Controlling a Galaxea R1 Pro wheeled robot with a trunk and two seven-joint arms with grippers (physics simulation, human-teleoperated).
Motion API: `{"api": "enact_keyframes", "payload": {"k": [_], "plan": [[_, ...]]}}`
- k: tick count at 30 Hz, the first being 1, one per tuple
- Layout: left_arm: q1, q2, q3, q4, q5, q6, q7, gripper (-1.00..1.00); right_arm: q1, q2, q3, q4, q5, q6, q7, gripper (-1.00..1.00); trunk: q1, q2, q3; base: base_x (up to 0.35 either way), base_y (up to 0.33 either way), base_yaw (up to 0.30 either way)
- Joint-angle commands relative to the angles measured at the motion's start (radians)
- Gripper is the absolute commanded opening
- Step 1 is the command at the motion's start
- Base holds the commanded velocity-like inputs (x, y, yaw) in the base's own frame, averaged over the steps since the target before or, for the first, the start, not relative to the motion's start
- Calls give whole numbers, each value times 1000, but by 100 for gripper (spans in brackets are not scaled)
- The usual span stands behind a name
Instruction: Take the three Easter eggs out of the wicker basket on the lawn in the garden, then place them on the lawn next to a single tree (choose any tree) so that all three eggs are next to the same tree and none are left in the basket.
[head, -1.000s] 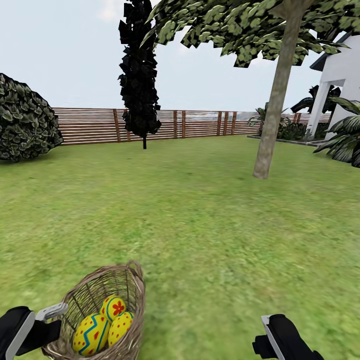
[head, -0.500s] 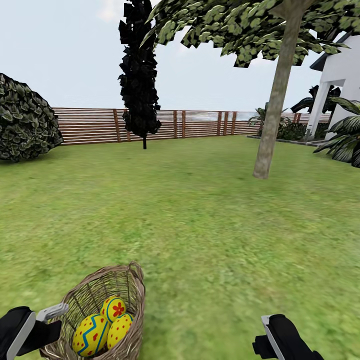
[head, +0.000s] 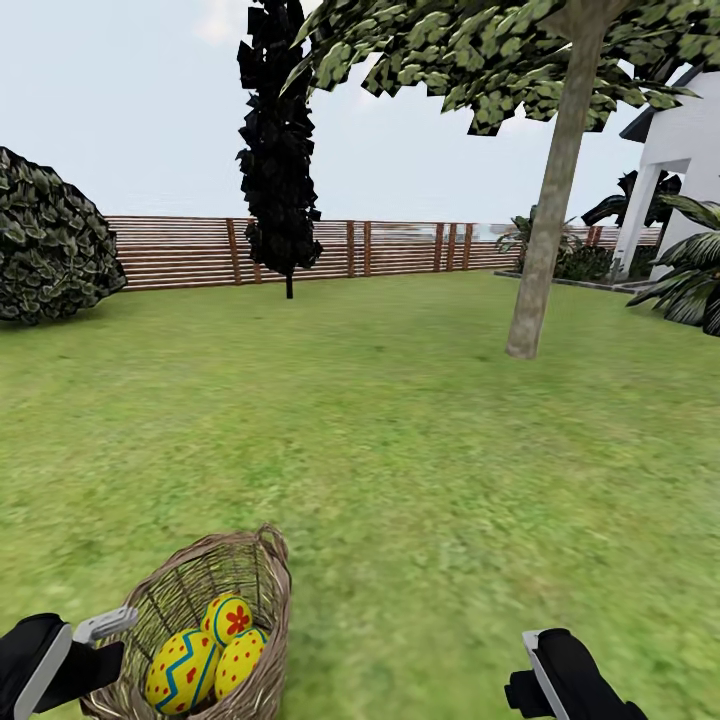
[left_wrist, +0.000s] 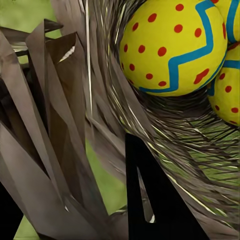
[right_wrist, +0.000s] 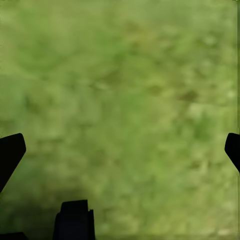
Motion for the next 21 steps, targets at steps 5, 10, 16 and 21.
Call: {"api": "enact_keyframes", "payload": {"k": [5, 10, 16, 21], "plan": [[-1, 0, 2, -1, 2, 5, -9, -100, 0, 1, 1, -1, 5, 4, 2, 100, -19, 35, 15, 0, 0, 0], [-1, -1, 3, -1, 2, 5, -9, -100, 0, 1, 1, -1, 5, 4, 2, 100, -39, 70, 30, 0, 0, 0], [-1, -2, 2, -1, 1, 5, -9, -100, 0, 1, 1, -1, 5, 4, 3, 100, -62, 112, 49, 0, 0, 0], [-1, -1, 1, -1, -1, 5, -57, -100, 0, 1, 1, -1, 5, 4, 3, 100, -81, 147, 65, 0, 0, 0]]}}
